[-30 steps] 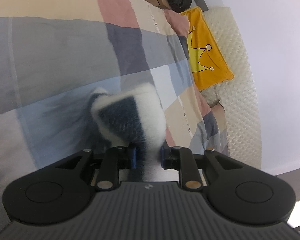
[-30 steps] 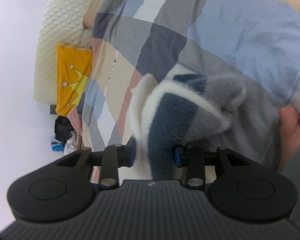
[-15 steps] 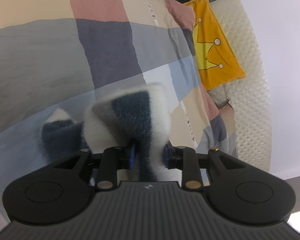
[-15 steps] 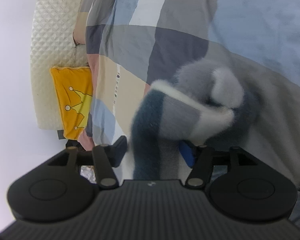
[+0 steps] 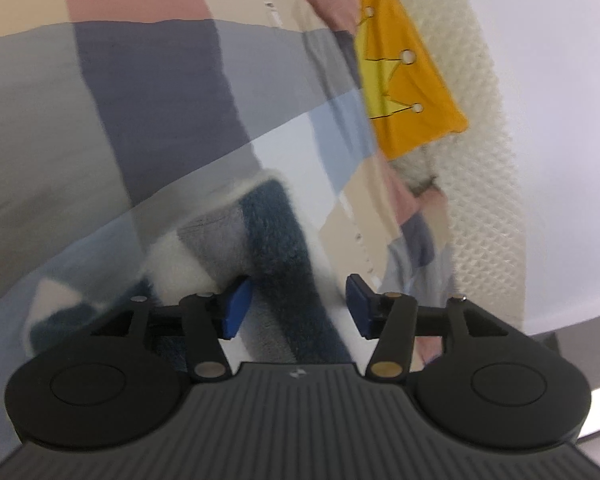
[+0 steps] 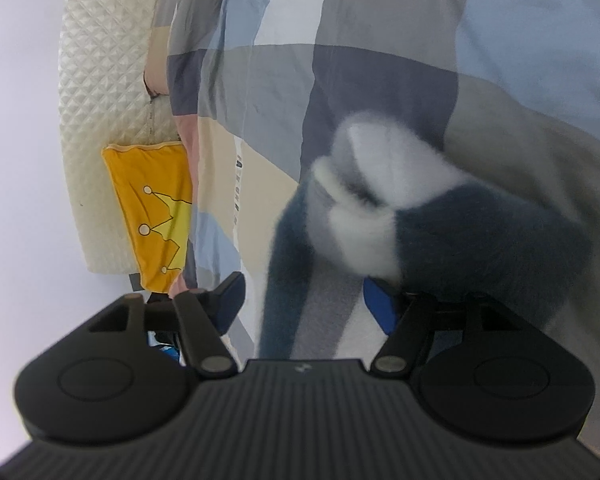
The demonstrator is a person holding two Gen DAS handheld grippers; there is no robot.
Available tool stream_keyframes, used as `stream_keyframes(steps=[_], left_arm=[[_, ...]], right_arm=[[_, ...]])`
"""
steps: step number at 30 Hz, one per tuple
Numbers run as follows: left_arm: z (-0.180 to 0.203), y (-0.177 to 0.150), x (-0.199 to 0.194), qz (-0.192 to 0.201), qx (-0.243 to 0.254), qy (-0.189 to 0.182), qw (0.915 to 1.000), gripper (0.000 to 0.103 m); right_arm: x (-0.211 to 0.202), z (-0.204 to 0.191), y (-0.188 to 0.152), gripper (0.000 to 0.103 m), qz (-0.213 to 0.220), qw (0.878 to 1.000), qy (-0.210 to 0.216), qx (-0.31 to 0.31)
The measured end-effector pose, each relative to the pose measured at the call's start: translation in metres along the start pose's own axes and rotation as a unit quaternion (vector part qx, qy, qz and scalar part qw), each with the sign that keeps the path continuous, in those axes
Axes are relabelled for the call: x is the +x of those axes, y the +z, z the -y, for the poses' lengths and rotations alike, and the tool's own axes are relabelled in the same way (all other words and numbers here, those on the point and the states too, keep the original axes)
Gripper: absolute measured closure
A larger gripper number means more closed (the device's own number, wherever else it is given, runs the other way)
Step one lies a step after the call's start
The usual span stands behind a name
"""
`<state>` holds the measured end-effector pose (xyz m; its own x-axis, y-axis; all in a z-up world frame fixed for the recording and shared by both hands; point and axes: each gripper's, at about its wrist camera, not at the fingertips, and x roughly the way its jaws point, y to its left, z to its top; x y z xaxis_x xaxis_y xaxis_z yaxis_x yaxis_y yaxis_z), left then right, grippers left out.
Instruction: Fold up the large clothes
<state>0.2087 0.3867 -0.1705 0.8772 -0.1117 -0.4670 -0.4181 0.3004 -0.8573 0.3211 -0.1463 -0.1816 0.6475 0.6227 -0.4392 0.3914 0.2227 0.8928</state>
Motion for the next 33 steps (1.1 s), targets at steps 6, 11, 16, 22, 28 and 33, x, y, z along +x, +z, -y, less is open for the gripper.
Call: stream_keyframes(steps=[6,11,16,22,28,33], left_arm=[[0.006,-0.003,0.002,0.002,0.047,-0.017,0.9988,0.034],[0.042,-0.015,-0.015,0.015,0.143,0.000,0.9897,0.028],[0.081,-0.047,-0.027,0.012,0.249,0.011,0.9685,0.027],[0.113,-0.106,-0.008,-0.005,0.374,0.039,0.9267,0.027],[0.109,-0.131,0.032,0.015,0.450,0.107,0.8863,0.027],[0.095,-0.118,0.055,0.007,0.448,0.110,0.8870,0.027]], right_arm=[[0.006,-0.001,0.005,0.034,-0.011,1.000,0.010,-0.006],[-0.002,-0.018,-0.001,0.032,-0.008,0.998,0.013,-0.053],[-0.010,-0.051,-0.030,0.032,-0.008,0.983,0.001,-0.184],[0.002,-0.075,-0.076,0.031,-0.035,0.936,-0.012,-0.350],[0.022,-0.083,-0.104,0.032,-0.009,0.856,-0.042,-0.515],[0.043,-0.078,-0.111,0.033,0.004,0.810,-0.055,-0.583]])
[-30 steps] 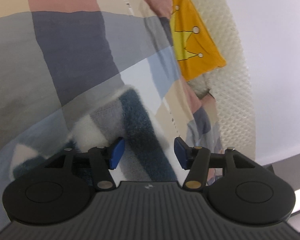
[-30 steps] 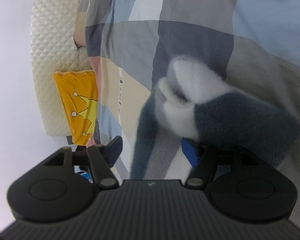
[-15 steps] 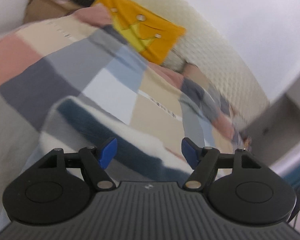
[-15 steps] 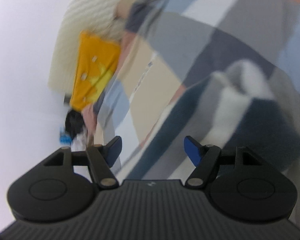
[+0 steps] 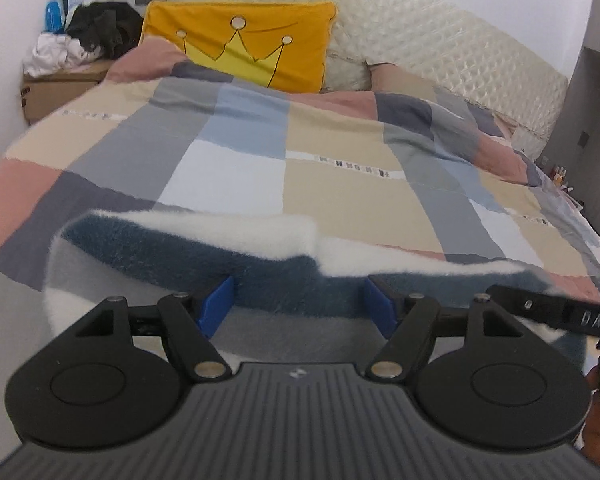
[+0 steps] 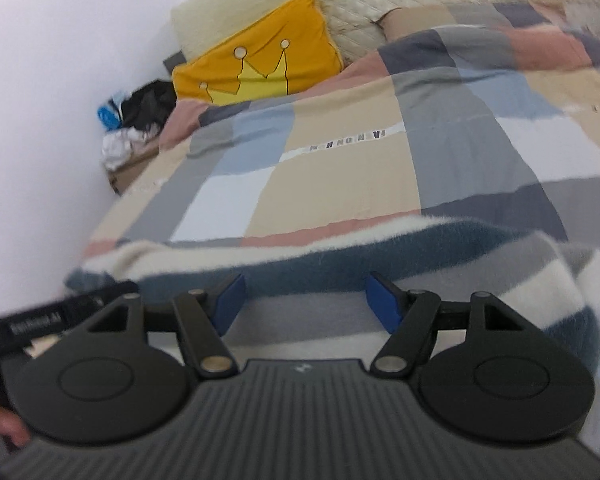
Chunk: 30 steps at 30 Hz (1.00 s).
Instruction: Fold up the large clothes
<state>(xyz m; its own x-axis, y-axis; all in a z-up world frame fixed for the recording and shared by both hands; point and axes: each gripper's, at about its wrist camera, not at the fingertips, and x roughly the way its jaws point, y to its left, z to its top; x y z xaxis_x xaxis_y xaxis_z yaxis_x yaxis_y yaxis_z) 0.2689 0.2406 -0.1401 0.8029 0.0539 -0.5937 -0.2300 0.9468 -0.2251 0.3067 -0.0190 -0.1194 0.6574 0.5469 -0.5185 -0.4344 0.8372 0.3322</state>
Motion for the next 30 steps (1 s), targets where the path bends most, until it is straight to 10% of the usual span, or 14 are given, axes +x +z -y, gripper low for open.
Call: stream_keyframes(steps=[13,30], left_arm=[[-0.038,0.003,0.081,-0.061,-0.030,-0.014,0.9976,0.026],[-0.032,0.006,0.054,-0.027,-0.017,-0.015,0.9994,0.025]], right_arm=[[0.058,-0.006,-0.014,0.032,-0.021,0.997,-0.032,-0.059],[0.042,0.002,-0.007,0.034,0.001,0.999,-0.008,-0.037]])
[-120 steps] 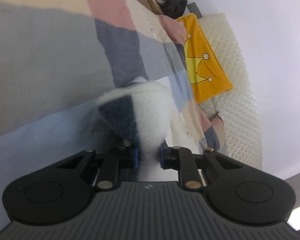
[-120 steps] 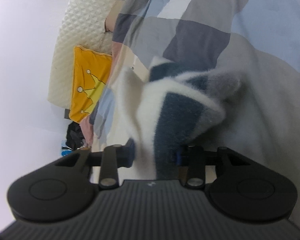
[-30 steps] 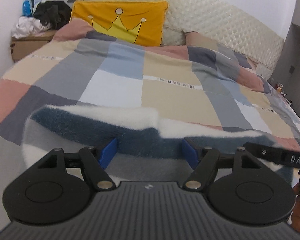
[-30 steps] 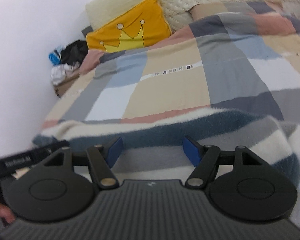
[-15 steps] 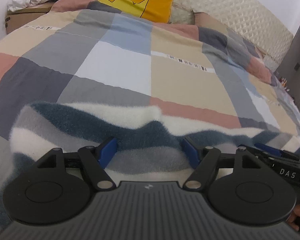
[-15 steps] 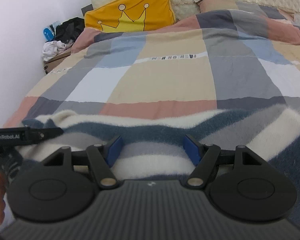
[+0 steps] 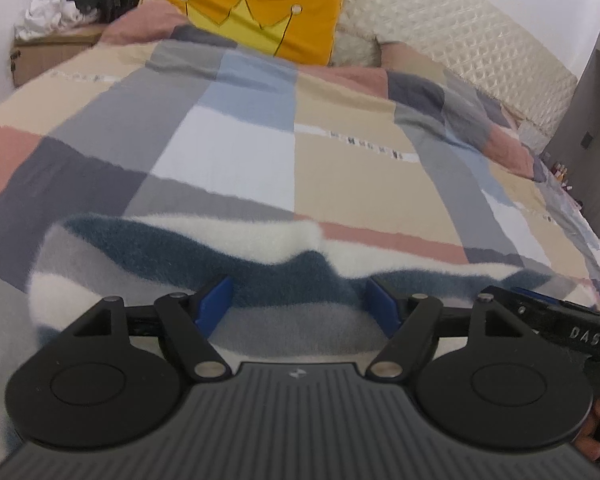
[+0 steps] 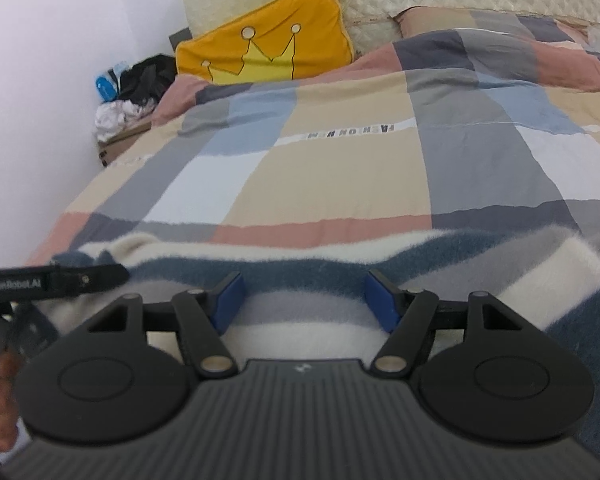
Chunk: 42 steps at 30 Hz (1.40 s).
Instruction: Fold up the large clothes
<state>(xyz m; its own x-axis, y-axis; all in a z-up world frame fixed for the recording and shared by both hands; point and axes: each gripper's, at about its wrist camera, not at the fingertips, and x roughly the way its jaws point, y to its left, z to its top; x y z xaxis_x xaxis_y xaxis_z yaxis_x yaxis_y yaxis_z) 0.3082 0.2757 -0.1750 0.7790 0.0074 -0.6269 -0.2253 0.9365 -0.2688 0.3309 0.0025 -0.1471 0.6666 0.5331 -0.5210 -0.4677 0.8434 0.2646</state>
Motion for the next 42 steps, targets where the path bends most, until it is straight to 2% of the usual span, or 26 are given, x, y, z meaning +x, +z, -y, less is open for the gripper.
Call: stream_keyframes(steps=[4,8,13,21,27,32,35,38,42], left_arm=[[-0.002,0.003,-0.014,0.016,0.008,0.022,0.9996,0.024],[-0.009,0.007,-0.026,0.028,0.010,0.049,0.9984,0.024],[-0.020,0.008,-0.024,0.018,0.024,0.096,0.9950,0.024],[-0.035,0.001,-0.004,-0.015,0.020,0.102,0.9945,0.023],[-0.052,-0.002,0.007,-0.034,-0.013,0.076,0.9965,0.022],[-0.050,-0.003,0.010,-0.035,0.002,0.078,0.9964,0.022],[-0.045,-0.004,0.007,-0.022,-0.003,0.087,0.9960,0.021],[-0.032,-0.008,-0.003,0.005,0.016,0.109,0.9939,0.021],[-0.023,-0.011,-0.032,0.036,0.000,0.102,0.9942,0.021]], right_arm=[[-0.014,0.006,0.005,0.034,0.011,1.000,-0.015,0.007],[-0.023,0.008,0.005,0.034,0.006,0.999,-0.051,-0.020],[-0.024,0.021,0.005,0.034,0.006,0.998,-0.070,-0.009],[-0.011,0.029,0.001,0.035,0.003,0.997,-0.080,-0.021],[-0.001,0.025,-0.004,0.034,-0.006,0.995,-0.091,-0.036],[0.004,0.026,-0.008,0.034,-0.010,0.995,-0.090,-0.039],[0.004,0.026,-0.010,0.034,-0.009,0.996,-0.088,-0.033],[0.004,0.026,-0.010,0.034,-0.005,0.996,-0.090,-0.030],[-0.005,0.025,-0.009,0.034,0.012,0.996,-0.087,-0.015]])
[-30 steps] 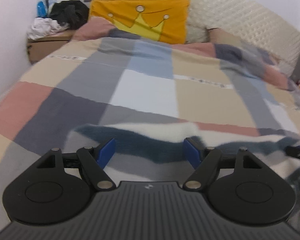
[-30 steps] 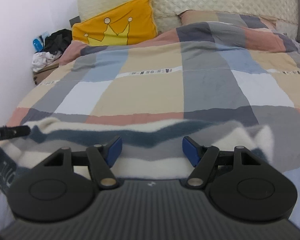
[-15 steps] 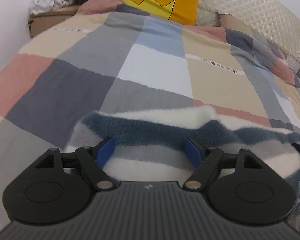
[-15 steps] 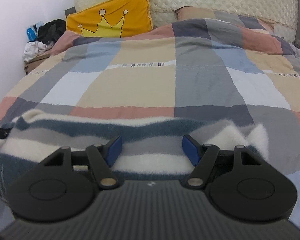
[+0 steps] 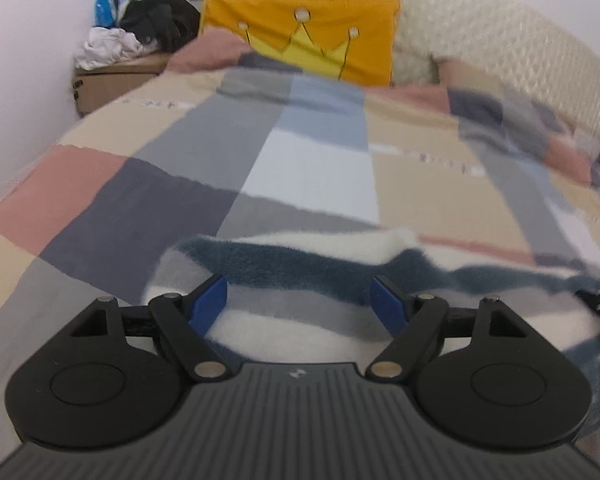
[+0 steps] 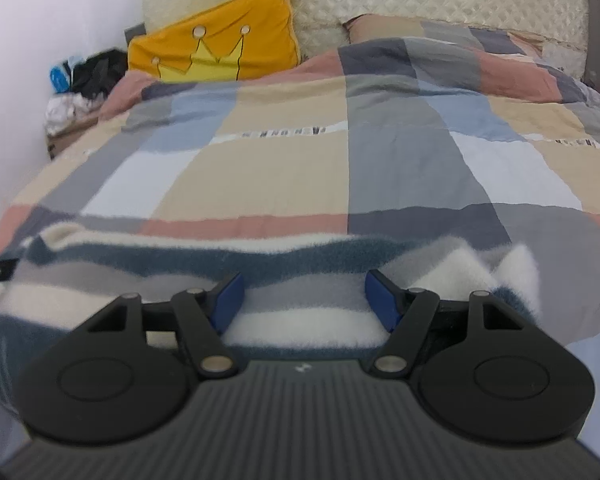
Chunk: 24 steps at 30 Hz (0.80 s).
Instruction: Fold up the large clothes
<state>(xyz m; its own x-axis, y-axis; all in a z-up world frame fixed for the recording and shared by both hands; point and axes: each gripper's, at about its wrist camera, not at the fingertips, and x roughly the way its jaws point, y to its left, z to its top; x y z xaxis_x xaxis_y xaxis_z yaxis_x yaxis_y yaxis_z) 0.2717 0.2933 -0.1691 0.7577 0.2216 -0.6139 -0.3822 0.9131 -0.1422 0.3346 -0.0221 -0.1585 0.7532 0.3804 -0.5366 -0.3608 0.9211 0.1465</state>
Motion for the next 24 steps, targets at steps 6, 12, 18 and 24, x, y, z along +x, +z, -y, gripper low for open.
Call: stream_keyframes(steps=[6,12,18,24], left_arm=[[0.011,-0.012,-0.046,0.021,-0.018,-0.022,0.9994,0.020],[0.028,-0.039,-0.088,0.041,-0.041,-0.050,0.9971,0.018],[0.032,-0.073,-0.114,0.020,-0.118,-0.095,0.9882,0.015],[0.009,-0.098,-0.095,-0.055,-0.254,-0.126,0.9575,0.010]], right_arm=[[-0.032,0.003,0.003,0.033,0.042,0.998,0.018,0.037],[-0.075,-0.003,-0.003,0.033,0.087,0.994,0.042,0.054],[-0.099,-0.013,-0.012,0.033,0.089,0.987,0.104,0.084],[-0.097,-0.014,-0.027,0.031,0.045,0.972,0.167,0.162]])
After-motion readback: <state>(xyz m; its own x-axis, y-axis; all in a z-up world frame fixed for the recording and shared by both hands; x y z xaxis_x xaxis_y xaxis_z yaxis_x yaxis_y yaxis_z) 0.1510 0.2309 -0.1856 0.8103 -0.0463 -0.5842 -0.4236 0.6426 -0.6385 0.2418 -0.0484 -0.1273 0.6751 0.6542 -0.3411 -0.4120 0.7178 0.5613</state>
